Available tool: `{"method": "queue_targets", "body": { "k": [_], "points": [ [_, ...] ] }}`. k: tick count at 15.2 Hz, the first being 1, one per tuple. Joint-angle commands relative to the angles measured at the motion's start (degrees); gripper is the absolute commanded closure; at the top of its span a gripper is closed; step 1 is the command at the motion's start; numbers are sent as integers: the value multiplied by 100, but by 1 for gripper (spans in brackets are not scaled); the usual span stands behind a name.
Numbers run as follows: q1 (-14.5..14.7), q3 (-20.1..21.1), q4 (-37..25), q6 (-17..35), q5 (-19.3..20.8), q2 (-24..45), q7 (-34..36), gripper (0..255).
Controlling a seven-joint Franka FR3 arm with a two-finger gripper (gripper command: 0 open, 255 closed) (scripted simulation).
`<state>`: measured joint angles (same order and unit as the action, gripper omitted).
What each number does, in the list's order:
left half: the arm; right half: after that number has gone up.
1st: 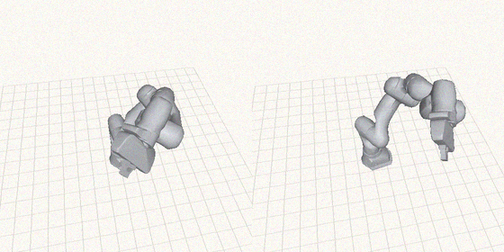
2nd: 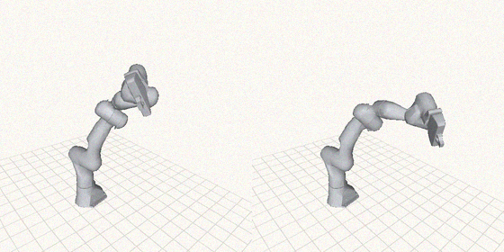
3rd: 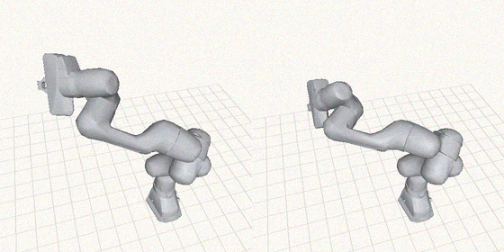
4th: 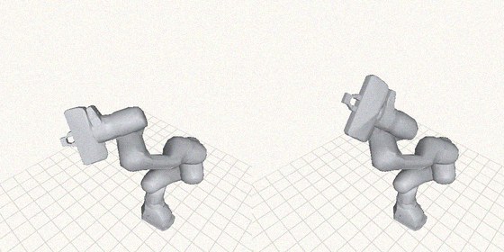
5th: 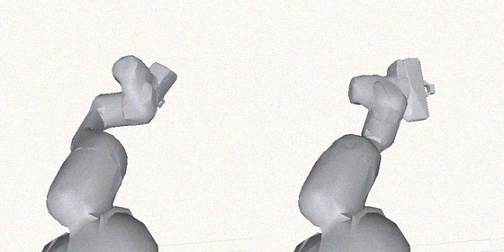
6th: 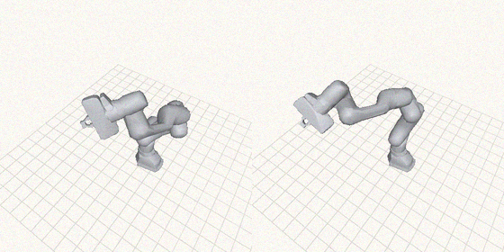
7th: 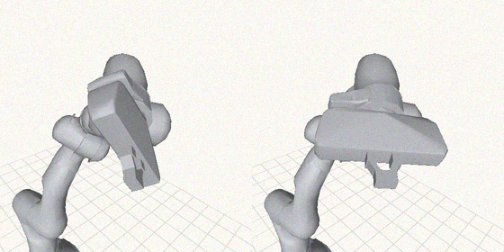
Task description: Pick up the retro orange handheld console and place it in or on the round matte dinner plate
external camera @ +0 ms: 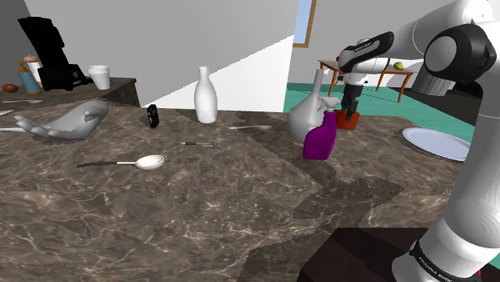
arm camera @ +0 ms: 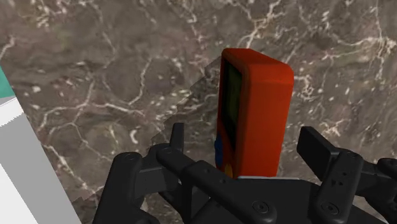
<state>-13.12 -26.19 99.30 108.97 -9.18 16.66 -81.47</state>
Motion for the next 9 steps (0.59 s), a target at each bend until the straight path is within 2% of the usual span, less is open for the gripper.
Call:
{"method": "queue_targets", "body": {
  "k": [1,5,6,9],
  "points": [
    [0,2,11,19,-5,7,-2,0],
    [0,2,11,19,-5,7,-2,0],
    [0,2,11,19,-5,7,-2,255],
    [0,2,14,20,-4,5,-3,255]
  ]
}}
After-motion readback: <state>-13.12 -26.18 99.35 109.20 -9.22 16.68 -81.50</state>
